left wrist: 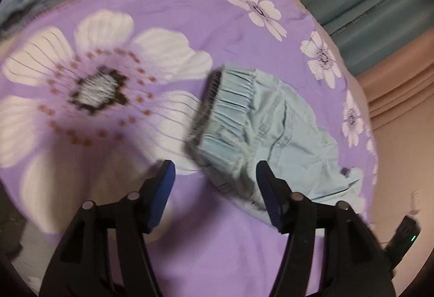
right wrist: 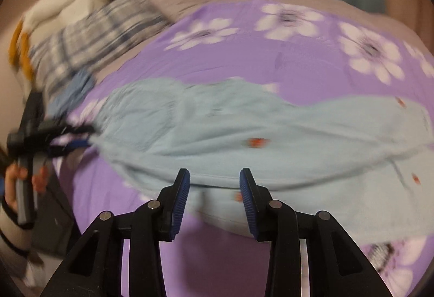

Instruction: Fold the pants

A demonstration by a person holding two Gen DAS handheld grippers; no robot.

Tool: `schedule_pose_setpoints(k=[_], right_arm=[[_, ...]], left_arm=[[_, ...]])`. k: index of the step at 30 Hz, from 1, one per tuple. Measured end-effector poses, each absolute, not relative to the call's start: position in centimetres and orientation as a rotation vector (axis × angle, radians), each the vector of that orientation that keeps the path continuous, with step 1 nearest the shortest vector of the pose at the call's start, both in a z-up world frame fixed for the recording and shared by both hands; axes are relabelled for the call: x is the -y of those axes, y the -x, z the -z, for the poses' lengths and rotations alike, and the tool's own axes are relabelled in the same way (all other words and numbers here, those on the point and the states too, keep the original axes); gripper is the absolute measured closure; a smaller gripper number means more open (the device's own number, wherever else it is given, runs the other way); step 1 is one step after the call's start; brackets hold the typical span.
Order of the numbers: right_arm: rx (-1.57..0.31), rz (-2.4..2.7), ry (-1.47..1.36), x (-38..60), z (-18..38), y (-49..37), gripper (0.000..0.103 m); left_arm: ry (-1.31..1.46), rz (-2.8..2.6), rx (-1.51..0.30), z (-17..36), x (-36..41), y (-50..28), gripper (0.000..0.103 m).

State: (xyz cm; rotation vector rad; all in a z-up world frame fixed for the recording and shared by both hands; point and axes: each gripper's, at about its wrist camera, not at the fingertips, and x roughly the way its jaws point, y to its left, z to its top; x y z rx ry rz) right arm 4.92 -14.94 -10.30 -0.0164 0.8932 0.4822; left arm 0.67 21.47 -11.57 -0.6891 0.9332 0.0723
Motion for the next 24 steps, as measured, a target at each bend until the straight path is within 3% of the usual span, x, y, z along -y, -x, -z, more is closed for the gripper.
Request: schedule_pose_setpoints(k=[5, 13, 24], right_arm=[[-0.897, -0.250, -0.260, 25.5, 10.0, -6.3, 0.062], [-0.810, -0.023, -0.914, 40.0, 13.7, -8.1, 0.062], [-0.864, 0.048, -0.993, 41.2, 17.1, -15.5, 0.062]], left_arm=[[0.569, -0.082, -0.900, 9.7, -20.2, -0.1, 0.041], [0.305, 0.207, -0.935, 8.4, -8.7, -4.2, 0.041], [-0.158, 0.427, -1.002, 13.1, 7.0, -7.8, 0.042]])
